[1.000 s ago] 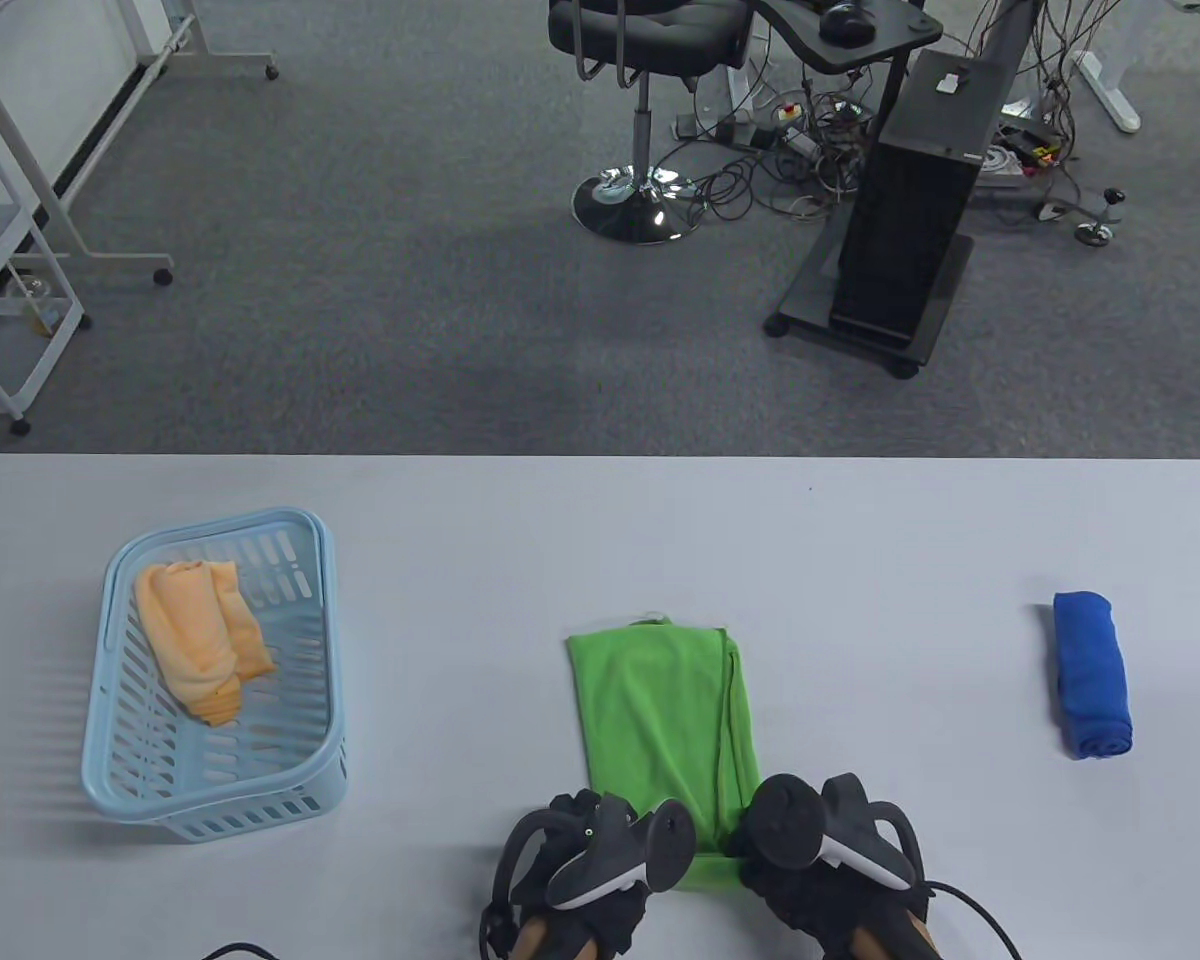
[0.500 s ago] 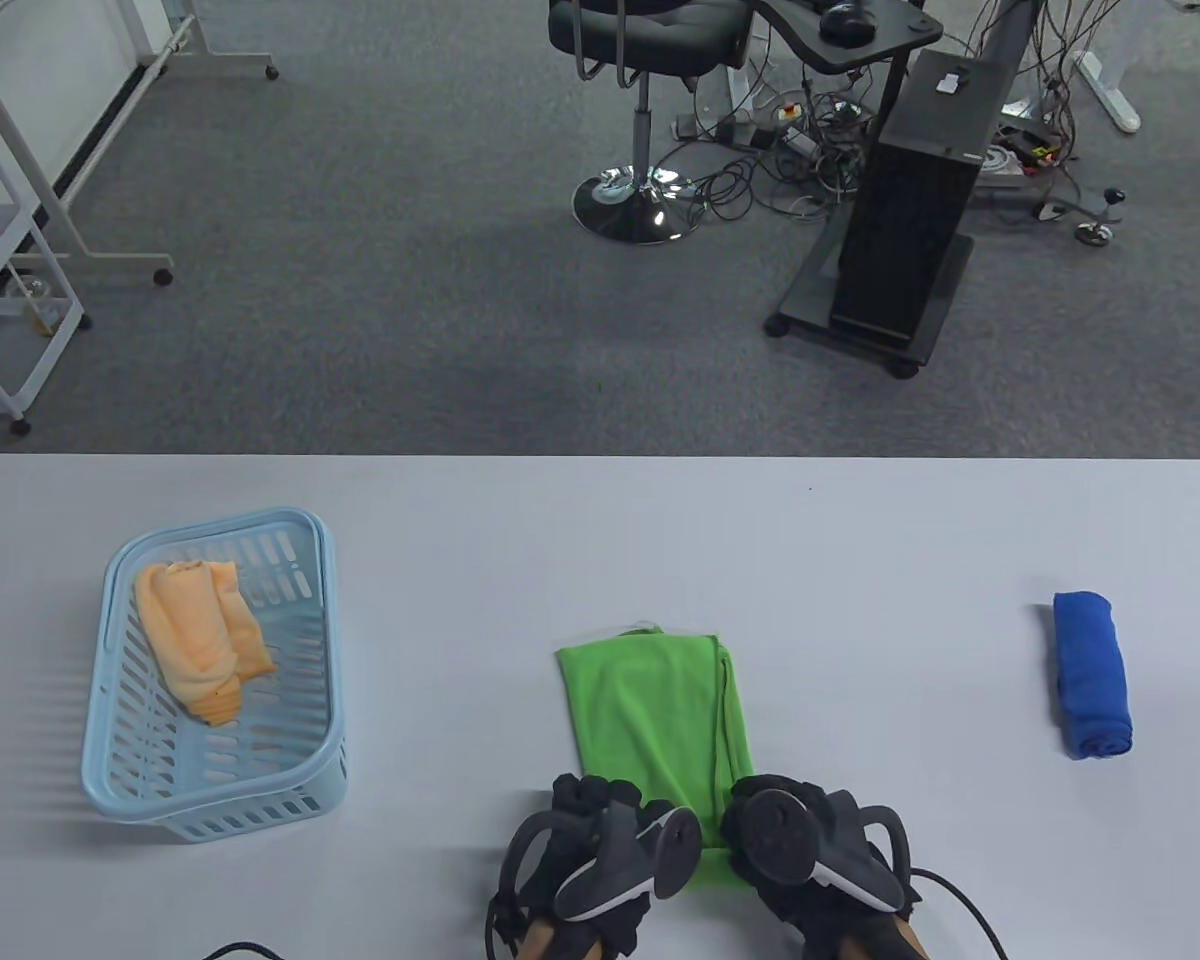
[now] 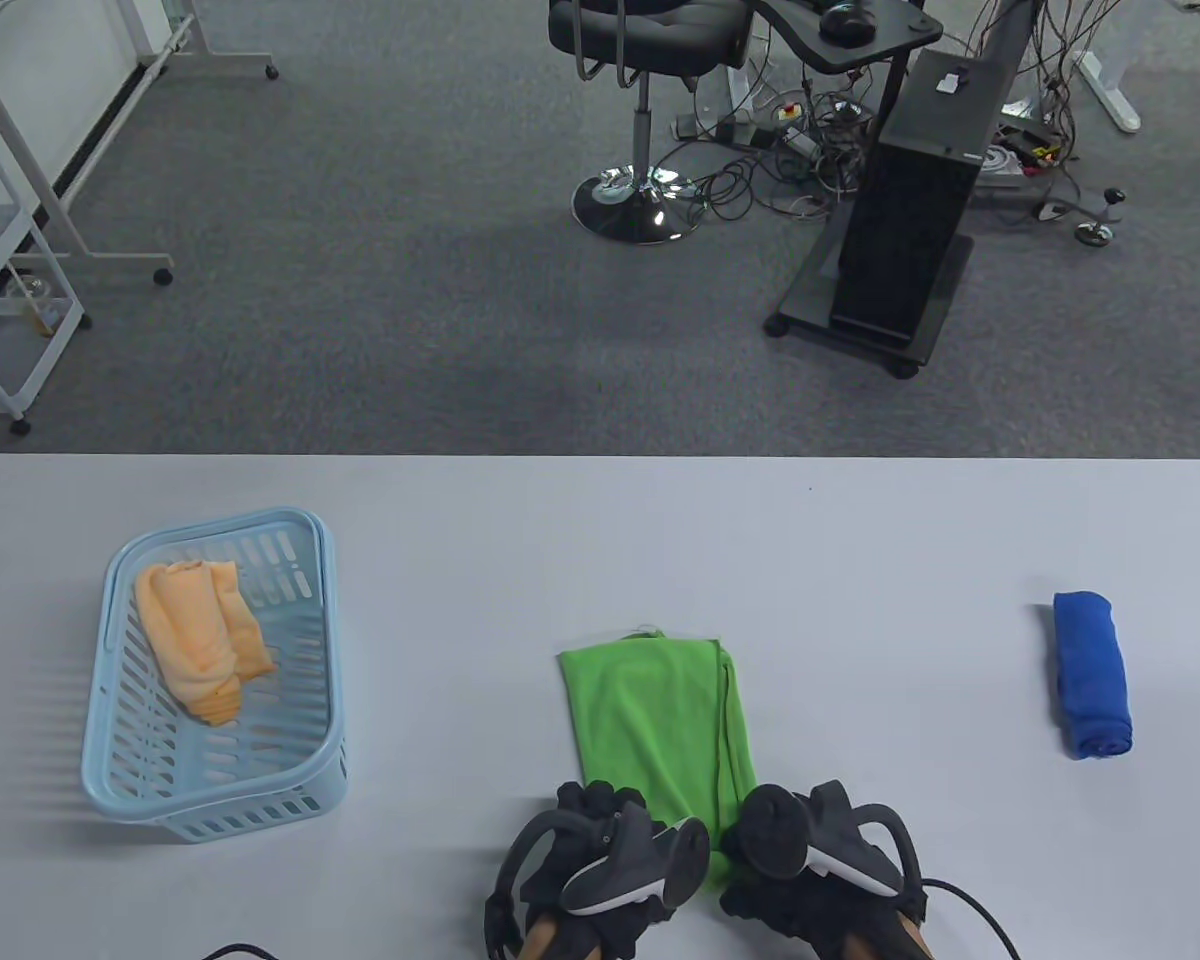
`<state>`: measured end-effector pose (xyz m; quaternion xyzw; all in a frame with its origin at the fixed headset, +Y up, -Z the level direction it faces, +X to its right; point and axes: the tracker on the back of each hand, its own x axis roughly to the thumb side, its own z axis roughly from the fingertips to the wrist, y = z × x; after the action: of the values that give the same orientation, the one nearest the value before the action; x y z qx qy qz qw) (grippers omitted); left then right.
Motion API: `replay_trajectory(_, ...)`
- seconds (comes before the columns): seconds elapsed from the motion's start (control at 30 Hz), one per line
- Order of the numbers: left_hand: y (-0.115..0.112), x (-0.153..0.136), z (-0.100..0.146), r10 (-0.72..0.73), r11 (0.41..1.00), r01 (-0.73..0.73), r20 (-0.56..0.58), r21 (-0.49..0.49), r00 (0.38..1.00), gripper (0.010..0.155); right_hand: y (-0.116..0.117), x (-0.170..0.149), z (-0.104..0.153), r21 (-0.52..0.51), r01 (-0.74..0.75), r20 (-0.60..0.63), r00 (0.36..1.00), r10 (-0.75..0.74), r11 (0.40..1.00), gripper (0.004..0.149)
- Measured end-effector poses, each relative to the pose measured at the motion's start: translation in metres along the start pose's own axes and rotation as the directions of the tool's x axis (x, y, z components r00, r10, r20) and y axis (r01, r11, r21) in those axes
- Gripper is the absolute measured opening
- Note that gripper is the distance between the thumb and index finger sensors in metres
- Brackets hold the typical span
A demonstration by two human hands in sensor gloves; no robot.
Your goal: Roll rectangular towel into towel roll
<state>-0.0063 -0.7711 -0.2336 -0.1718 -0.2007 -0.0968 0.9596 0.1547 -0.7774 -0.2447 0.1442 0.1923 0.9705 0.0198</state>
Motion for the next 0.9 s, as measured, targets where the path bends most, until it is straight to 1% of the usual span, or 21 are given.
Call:
replay_trajectory(0.07, 0.0, -0.001, 0.0, 0.006, 1.0, -0.006, 0.002, 0.03, 1.0, 0.064, 0.0, 0.003, 0.0, 0.001, -0.027, -0.011, 1.0, 0.027, 1.0, 0.072)
replay_trajectory(0.1, 0.0, -0.002, -0.001, 0.051, 0.997, -0.051, 0.004, 0.049, 0.999, 0.062, -0.001, 0.004, 0.0, -0.027, -0.035, -0.018, 0.999, 0.035, 0.999, 0.067)
replay_trajectory(0.13, -0.001, -0.005, 0.0, 0.081, 0.995, -0.081, -0.001, 0.057, 0.997, 0.058, -0.001, 0.004, -0.001, -0.095, -0.014, -0.015, 1.0, 0.012, 0.995, 0.062)
replay_trajectory(0.2, 0.0, -0.009, 0.001, 0.121, 0.989, -0.12, -0.001, 0.084, 0.993, 0.055, -0.001, 0.002, -0.001, -0.092, 0.009, -0.018, 1.0, -0.011, 0.996, 0.058)
replay_trajectory(0.3, 0.002, -0.013, 0.002, 0.159, 0.983, -0.157, -0.014, 0.098, 0.987, 0.053, -0.001, -0.002, -0.002, -0.12, 0.032, -0.006, 0.999, -0.033, 0.992, 0.055)
replay_trajectory(0.47, 0.004, -0.014, 0.001, 0.159, 0.982, -0.157, -0.012, 0.109, 0.987, 0.049, -0.003, -0.005, -0.001, -0.14, 0.03, -0.013, 0.999, -0.032, 0.99, 0.052)
replay_trajectory(0.53, 0.005, -0.015, 0.0, 0.18, 0.976, -0.178, -0.004, 0.125, 0.984, 0.047, -0.005, -0.008, -0.001, -0.139, 0.058, -0.014, 0.998, -0.06, 0.989, 0.051)
replay_trajectory(0.6, 0.005, -0.016, -0.001, 0.185, 0.975, -0.182, -0.009, 0.131, 0.983, 0.047, -0.006, -0.01, -0.001, -0.159, 0.076, -0.016, 0.997, -0.079, 0.984, 0.051)
replay_trajectory(0.67, 0.005, -0.015, -0.002, 0.172, 0.972, -0.167, -0.015, 0.166, 0.985, 0.047, -0.007, -0.01, 0.0, -0.177, 0.066, -0.023, 0.997, -0.072, 0.982, 0.052)
replay_trajectory(0.7, 0.005, -0.015, -0.002, 0.171, 0.971, -0.165, -0.018, 0.172, 0.985, 0.048, -0.007, -0.01, 0.001, -0.204, 0.062, -0.026, 0.997, -0.069, 0.977, 0.052)
replay_trajectory(0.77, 0.004, -0.014, -0.002, 0.156, 0.975, -0.148, -0.035, 0.166, 0.987, 0.053, -0.01, -0.009, 0.001, -0.219, 0.102, -0.012, 0.994, -0.108, 0.97, 0.057)
replay_trajectory(0.8, 0.003, -0.013, -0.002, 0.145, 0.978, -0.136, -0.047, 0.161, 0.988, 0.058, -0.01, -0.008, 0.001, -0.215, 0.124, -0.001, 0.992, -0.128, 0.969, 0.055)
replay_trajectory(0.83, 0.005, -0.013, -0.001, 0.126, 0.979, -0.113, -0.068, 0.172, 0.99, 0.058, -0.01, -0.008, 0.001, -0.218, 0.139, 0.002, 0.99, -0.142, 0.966, 0.051)
replay_trajectory(0.87, 0.006, -0.014, -0.001, 0.112, 0.979, -0.098, -0.07, 0.181, 0.991, 0.054, -0.009, -0.008, 0.001, -0.227, 0.139, 0.004, 0.99, -0.142, 0.964, 0.047)
replay_trajectory(0.9, 0.006, -0.013, -0.001, 0.116, 0.978, -0.102, -0.067, 0.183, 0.991, 0.049, -0.008, -0.008, 0.0, -0.235, 0.117, 0.005, 0.993, -0.119, 0.965, 0.047)
